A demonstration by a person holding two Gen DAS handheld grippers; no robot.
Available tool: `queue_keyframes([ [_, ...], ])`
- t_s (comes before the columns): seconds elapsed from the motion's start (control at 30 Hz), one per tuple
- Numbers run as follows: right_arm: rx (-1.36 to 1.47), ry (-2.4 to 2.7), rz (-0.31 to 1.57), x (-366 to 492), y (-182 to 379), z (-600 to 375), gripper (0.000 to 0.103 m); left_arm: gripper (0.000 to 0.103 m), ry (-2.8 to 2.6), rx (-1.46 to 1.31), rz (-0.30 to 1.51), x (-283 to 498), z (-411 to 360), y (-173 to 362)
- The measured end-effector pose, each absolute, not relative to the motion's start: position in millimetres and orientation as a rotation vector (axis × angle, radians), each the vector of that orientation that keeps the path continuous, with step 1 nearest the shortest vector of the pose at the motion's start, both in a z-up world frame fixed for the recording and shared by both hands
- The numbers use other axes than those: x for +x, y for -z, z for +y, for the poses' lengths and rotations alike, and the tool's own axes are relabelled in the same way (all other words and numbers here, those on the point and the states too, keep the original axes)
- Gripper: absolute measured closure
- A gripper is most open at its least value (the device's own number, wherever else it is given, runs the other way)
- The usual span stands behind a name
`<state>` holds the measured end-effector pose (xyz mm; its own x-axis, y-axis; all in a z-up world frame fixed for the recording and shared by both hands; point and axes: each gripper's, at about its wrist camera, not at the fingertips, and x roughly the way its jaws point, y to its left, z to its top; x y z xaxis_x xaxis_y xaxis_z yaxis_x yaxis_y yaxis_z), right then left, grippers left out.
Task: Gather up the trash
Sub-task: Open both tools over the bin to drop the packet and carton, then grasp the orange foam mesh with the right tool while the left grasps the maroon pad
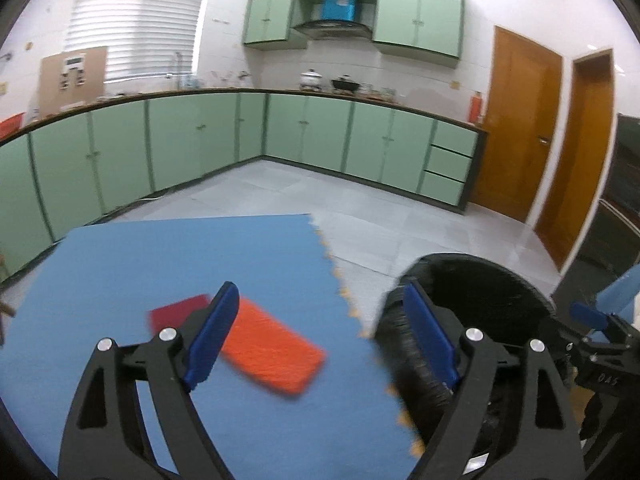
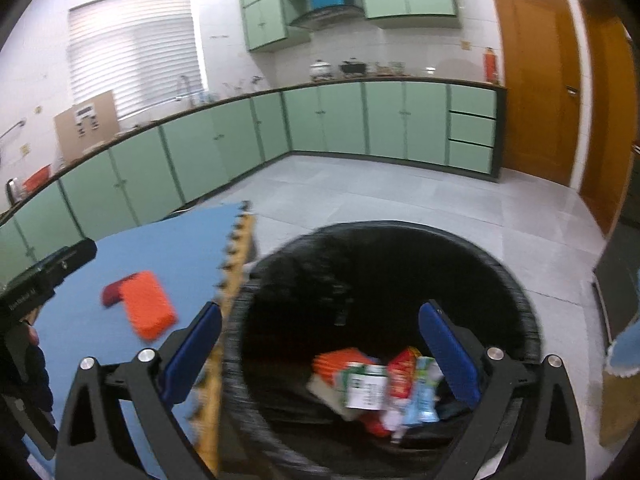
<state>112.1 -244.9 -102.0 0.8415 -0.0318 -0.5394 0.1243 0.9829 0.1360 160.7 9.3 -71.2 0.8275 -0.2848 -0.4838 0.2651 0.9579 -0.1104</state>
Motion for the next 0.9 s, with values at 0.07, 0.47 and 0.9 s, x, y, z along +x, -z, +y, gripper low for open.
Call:
queue_keyframes([
  [0.07, 0.161, 0.05, 0.566, 118, 101, -224, 0.006, 0.021, 0.255, -0.029, 0.519, 158, 30, 73],
  [0.47, 0.117, -0.104, 0.614, 168, 120, -111, 0.006, 0.021, 0.083, -0.03, 0.543, 162, 125, 85],
  [0.9, 0.045, -0.127, 0.703, 222, 162, -57, 0.006, 0.021, -0.001, -0.033, 0.613, 186, 159, 120],
])
